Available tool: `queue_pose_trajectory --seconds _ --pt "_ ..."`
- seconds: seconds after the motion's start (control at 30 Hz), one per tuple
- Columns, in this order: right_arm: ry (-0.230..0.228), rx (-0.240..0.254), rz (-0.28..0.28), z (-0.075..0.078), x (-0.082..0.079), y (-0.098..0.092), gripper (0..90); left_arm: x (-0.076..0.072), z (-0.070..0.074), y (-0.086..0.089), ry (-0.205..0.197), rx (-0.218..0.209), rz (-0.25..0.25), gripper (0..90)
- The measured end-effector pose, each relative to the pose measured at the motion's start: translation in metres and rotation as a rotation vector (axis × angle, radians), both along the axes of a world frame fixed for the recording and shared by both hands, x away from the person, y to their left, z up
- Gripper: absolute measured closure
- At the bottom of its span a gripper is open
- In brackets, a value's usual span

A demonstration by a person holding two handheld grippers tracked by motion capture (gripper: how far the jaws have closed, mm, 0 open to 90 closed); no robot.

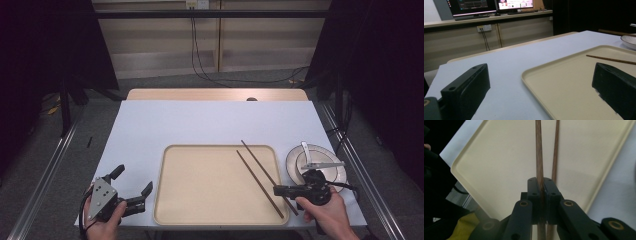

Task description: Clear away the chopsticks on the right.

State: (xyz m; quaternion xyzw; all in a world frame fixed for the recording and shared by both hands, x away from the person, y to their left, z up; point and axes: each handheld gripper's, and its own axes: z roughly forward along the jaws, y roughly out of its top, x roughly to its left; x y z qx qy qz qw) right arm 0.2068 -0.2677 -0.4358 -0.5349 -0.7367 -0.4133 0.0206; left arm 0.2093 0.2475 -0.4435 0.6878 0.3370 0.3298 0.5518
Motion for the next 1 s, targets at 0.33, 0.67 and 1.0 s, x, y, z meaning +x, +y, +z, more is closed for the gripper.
queue_pose_trajectory --seconds 0.33,0.67,1.0 --pt "0.072 -0.038 0.026 -0.021 -0.001 0.021 85.2 0.0 0.0 0.0 0.005 -0.011 -0.007 1.4" --pt "0.094 -0.084 0.025 -0.034 0.001 0.029 85.1 0.0 -0.001 0.0 0.009 -0.022 -0.007 1.4" --pt "0.086 -0.085 0.006 -0.035 -0.001 0.03 84.0 0.0 -0.001 0.0 0.01 -0.022 -0.007 1.4"
